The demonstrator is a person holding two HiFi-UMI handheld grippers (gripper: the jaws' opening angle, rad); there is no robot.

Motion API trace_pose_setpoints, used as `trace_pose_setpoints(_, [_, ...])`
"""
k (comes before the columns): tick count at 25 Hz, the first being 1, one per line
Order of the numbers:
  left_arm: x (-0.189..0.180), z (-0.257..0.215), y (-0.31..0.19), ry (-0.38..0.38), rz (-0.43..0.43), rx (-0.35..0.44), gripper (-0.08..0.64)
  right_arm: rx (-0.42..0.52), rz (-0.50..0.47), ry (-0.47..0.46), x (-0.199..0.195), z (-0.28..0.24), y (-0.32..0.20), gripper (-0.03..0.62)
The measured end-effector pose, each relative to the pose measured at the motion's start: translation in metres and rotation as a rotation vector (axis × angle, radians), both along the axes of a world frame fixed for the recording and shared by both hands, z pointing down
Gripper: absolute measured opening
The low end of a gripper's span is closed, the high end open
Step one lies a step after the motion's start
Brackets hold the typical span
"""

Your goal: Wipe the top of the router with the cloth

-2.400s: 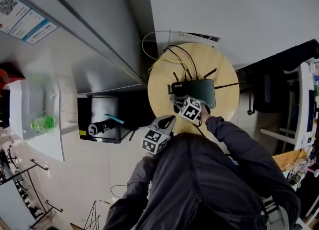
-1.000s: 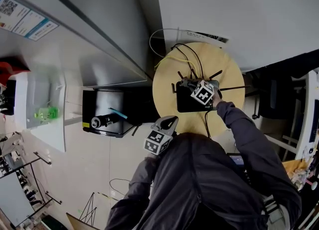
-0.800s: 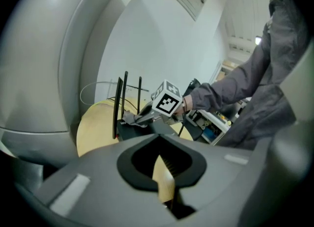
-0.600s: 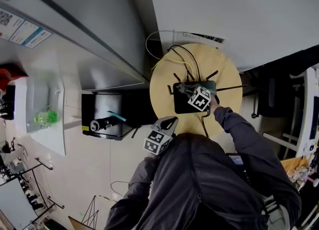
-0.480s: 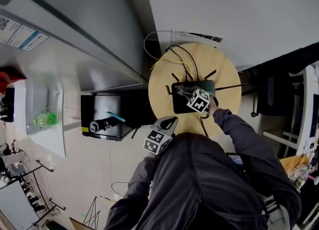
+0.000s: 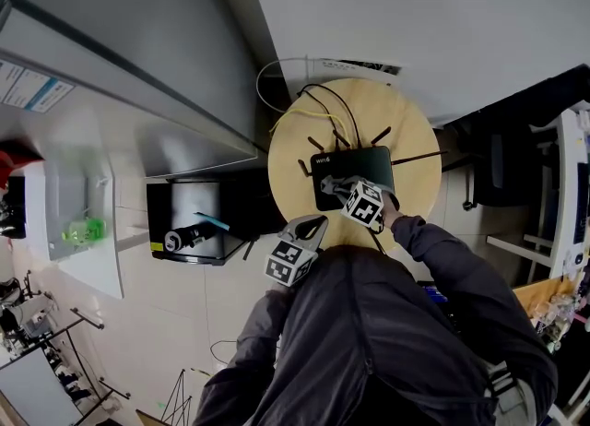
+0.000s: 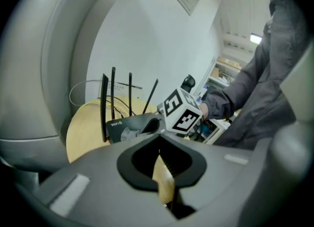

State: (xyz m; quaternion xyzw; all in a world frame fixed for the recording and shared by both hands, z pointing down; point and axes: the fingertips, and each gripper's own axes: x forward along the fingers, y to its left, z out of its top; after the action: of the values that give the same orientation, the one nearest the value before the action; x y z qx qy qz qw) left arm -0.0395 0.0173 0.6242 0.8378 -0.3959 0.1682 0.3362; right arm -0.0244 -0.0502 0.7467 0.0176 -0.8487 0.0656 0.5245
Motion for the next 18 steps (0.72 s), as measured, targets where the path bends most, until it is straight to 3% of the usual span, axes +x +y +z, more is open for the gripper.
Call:
trace_pose_setpoints(15, [0.006,0.001,-0.003,0.001,0.015,-0.004,0.000,-0.105,-0.068,0.008,0.011,-0.001,0.042,0.040])
trace_pose_setpoints(18, [0.005,0.000,-0.002,-0.003,0.008,-0.001,0.000,-0.102,0.020,-0.029,0.015,-0.008,0.005,0.040])
